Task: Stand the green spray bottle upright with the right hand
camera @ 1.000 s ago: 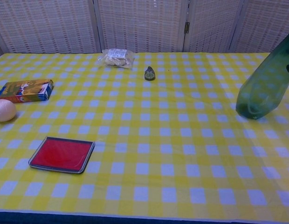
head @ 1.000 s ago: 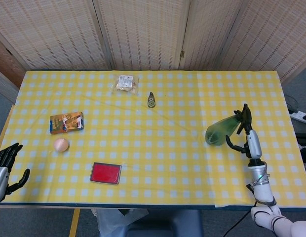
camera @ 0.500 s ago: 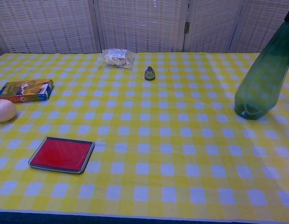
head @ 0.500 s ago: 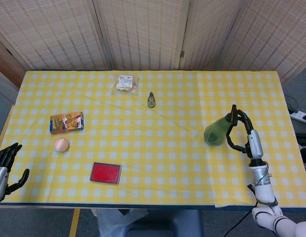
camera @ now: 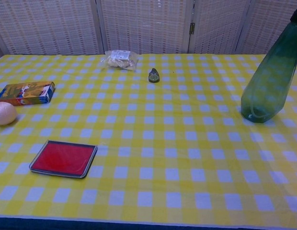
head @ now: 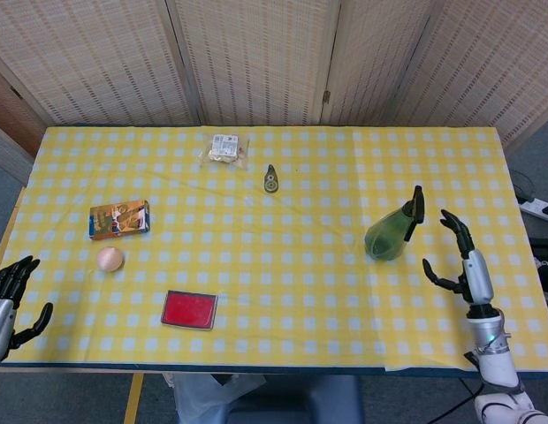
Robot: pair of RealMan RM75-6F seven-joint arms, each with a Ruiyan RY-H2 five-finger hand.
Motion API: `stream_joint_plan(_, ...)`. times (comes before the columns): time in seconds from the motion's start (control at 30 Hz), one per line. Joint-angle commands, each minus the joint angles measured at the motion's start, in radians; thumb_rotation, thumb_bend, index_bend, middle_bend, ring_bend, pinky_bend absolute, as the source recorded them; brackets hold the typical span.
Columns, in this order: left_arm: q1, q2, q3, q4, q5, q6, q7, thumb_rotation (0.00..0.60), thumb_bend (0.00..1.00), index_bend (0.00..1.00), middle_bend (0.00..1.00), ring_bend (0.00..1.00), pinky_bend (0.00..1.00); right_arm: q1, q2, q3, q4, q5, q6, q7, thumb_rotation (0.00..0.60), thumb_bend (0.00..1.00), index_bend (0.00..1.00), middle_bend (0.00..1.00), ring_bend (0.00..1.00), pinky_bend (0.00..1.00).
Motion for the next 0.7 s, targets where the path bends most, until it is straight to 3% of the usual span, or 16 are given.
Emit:
stream_joint_plan(0.03,-0.001,-0.001,0.000,0.001,-0.001,-0.002,0.002,0.052,0.42,0.00,0.09,0.10,0.13,-0.053,0.079,-0.033,-0.079,-0.032,0.057,-0.136,0.600,0.41,0.00,0.08,0.11,0.00)
stream_joint_plan(0.2,-0.002,-0.004,0.001,-0.003,0.001,-0.002,0.012,0.053,0.42,0.00,0.09,0.10,0.13,-0.061,0.126,-0.023,-0.134,-0.022,0.049,-0.199,0.600,0.41,0.00,0.05,0.09,0.00)
stream_joint_plan(0.37,0.001,-0.005,0.002,-0.005,0.000,0.001,0.021,0.050,0.42,0.00,0.09,0.10,0.13,-0.082,0.199,-0.070,-0.179,-0.036,-0.002,-0.337,0.600,0.41,0.00,0.03,0.04,0.00)
stream_joint_plan(0.43,0.000,-0.004,0.001,-0.005,-0.005,-0.003,0.022,0.050,0.42,0.00,0.09,0.10,0.13,-0.094,0.252,-0.097,-0.229,-0.036,-0.038,-0.444,0.600,0.41,0.00,0.01,0.02,0.00)
stream_joint_plan(0.53,-0.002,-0.005,0.000,-0.004,-0.007,-0.007,0.026,0.051,0.42,0.00,0.09,0.10,0.12,-0.117,0.363,-0.135,-0.394,0.008,-0.120,-0.702,0.600,0.41,0.00,0.00,0.00,0.00)
stream_joint_plan(0.6,-0.004,-0.006,0.001,-0.004,-0.007,-0.011,0.033,0.052,0.42,0.00,0.09,0.10,0.12,-0.137,0.416,-0.135,-0.532,0.074,-0.146,-0.898,0.600,0.41,0.00,0.00,0.00,0.00)
stream_joint_plan(0.7,-0.002,-0.007,0.003,-0.008,-0.004,-0.008,0.048,0.050,0.42,0.00,0.09,0.10,0.12,-0.159,0.439,-0.124,-0.660,0.138,-0.134,-1.082,0.600,0.41,0.00,0.00,0.00,0.00)
